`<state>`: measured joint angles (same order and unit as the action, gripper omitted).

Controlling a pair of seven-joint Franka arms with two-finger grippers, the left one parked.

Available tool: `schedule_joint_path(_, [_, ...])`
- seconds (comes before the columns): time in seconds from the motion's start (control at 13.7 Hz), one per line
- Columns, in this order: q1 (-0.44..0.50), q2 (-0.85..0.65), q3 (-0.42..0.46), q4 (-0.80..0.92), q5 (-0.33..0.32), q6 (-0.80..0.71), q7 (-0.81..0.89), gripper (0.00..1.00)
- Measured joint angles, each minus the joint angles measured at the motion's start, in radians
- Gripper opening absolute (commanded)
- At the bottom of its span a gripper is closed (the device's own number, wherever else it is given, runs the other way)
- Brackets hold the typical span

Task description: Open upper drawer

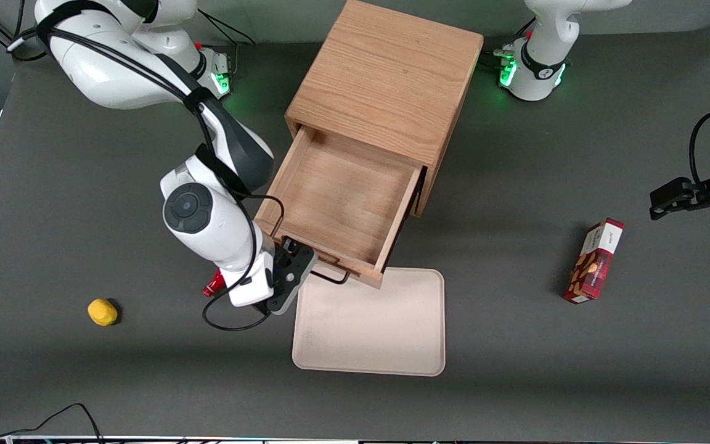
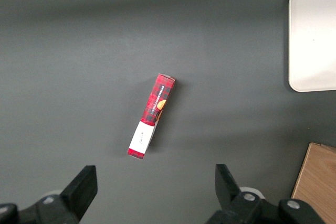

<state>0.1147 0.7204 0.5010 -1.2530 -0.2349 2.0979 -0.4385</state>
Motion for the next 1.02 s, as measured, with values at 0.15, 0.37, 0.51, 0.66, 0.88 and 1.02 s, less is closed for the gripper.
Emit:
schedule_joint_path(0.15, [0.000, 0.002, 0.000, 0.004, 0.014, 0.001, 0.000, 1.00])
schedule_joint_path(0.37, [0.000, 0.003, -0.004, 0.014, 0.062, 0.001, 0.000, 1.00])
schedule_joint_path(0.51, [0.000, 0.002, -0.005, 0.025, 0.087, 0.001, -0.001, 1.00])
schedule_joint_path(0.66, [0.002, 0.001, -0.005, 0.041, 0.100, -0.001, -0.001, 1.00])
schedule_joint_path(0.88, [-0.013, -0.035, -0.015, 0.064, 0.172, -0.030, 0.008, 1.00])
schedule_joint_path(1.02, [-0.047, -0.114, -0.058, 0.067, 0.242, -0.079, 0.027, 1.00])
